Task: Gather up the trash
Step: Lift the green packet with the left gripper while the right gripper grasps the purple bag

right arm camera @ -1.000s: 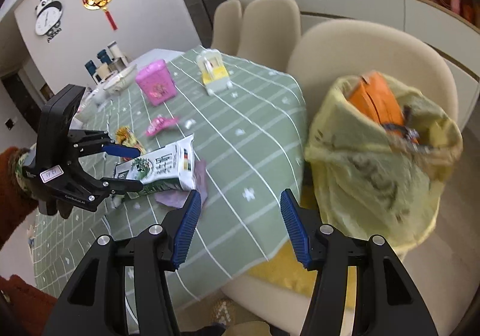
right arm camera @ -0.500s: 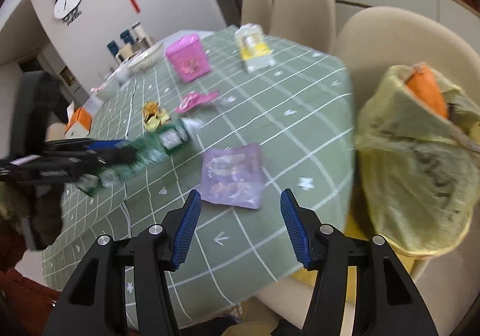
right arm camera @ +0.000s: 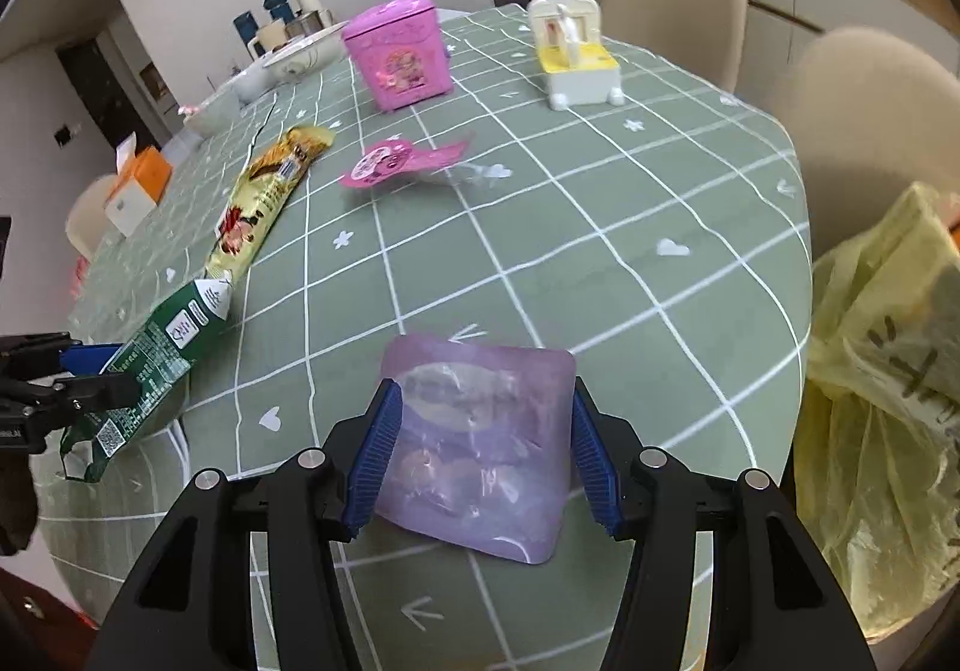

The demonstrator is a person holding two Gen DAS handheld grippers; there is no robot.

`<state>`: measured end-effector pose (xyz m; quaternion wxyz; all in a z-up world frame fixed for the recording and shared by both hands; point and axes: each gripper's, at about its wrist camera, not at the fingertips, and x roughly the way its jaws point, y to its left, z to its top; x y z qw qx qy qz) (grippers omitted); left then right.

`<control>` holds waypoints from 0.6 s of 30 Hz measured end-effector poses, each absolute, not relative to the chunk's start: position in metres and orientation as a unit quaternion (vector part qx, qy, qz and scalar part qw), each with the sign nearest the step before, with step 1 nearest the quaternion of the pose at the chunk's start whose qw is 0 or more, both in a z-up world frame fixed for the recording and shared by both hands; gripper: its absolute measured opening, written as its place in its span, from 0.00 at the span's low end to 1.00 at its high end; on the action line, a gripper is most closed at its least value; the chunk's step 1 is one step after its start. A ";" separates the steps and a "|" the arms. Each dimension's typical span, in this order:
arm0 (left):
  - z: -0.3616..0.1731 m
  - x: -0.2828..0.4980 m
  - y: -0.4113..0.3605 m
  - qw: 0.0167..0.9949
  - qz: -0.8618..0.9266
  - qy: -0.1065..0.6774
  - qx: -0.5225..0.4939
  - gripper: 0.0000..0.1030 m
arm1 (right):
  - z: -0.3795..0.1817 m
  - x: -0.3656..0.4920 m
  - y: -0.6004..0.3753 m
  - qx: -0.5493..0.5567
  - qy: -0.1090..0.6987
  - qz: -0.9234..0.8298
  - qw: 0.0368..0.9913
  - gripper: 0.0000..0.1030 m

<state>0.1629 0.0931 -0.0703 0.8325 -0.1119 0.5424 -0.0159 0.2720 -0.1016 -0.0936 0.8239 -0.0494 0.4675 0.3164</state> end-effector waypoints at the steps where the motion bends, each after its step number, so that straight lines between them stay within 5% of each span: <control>1: -0.072 0.160 0.093 0.831 -0.016 0.544 -0.113 0.46 | -0.094 0.270 -0.099 -0.052 0.466 0.320 0.823 0.51; 9: -0.079 0.158 0.092 0.826 -0.025 0.552 -0.115 0.52 | -0.095 0.255 -0.082 -0.137 0.453 0.318 0.822 0.51; 13: -0.077 0.160 0.089 0.828 -0.030 0.549 -0.112 0.54 | -0.092 0.248 -0.088 -0.113 0.476 0.339 0.804 0.09; 18: -0.074 0.170 0.086 0.833 -0.033 0.543 -0.102 0.56 | -0.070 0.233 -0.102 -0.092 0.465 0.329 0.817 0.06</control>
